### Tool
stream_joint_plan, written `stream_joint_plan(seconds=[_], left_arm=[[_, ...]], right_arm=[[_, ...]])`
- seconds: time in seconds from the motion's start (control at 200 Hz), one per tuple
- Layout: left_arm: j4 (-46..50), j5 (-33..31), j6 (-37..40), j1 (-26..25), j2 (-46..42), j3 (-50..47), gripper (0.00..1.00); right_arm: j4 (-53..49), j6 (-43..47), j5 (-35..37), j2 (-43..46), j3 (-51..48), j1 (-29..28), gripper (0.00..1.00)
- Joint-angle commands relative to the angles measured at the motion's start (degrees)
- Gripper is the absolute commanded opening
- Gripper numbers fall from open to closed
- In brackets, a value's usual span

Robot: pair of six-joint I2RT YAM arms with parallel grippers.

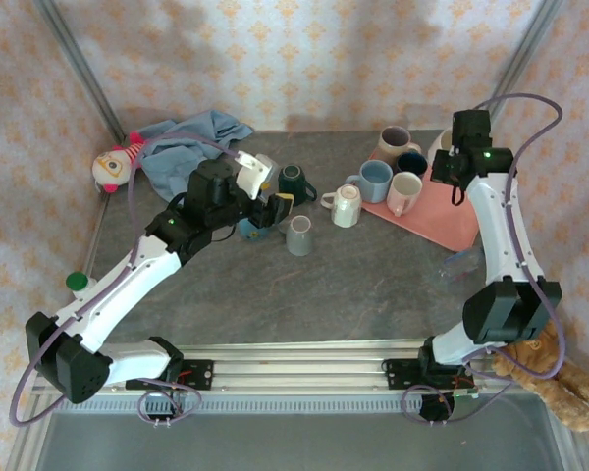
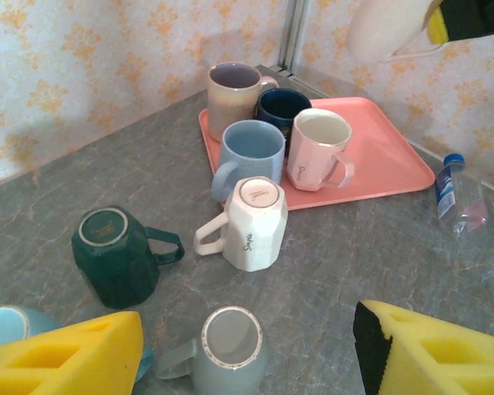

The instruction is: Turn the mug right side up

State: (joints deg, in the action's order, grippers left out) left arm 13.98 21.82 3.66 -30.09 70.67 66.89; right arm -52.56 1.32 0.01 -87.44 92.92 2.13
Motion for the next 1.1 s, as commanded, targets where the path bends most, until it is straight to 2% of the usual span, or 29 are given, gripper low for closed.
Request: stream_joint_plan(seconds=[0.0, 0.26, 0.49, 0.606, 1.096], left_arm=[[-3.1, -0.2, 2.2, -0.7, -0.3, -0.4, 0.69], [-2.8, 0.3, 2.3, -1.1, 0.7, -0.5, 0.69], [-4.8, 0.0, 1.6, -1.5, 1.5, -1.3, 0.69], [-4.6, 0.3, 1.2, -1.8, 1.8, -0.8, 0.69], [-5.5, 0.0, 1.0, -2.3, 0.8, -2.9, 0.69]], right_arm=[[1.0, -1.4, 1.2, -1.9, 3.4, 2.5, 0.00], [-0.5, 0.1, -2.7, -10.4, 7.6, 6.5, 0.00], [-2.1, 0.8, -0.9, -19.7, 13.6, 7.1, 0.00], [2.1, 0.4, 0.6, -19.8, 11.7, 7.1, 0.00], [6.2, -3.8, 1.8, -19.8, 6.7, 7.2, 0.00]])
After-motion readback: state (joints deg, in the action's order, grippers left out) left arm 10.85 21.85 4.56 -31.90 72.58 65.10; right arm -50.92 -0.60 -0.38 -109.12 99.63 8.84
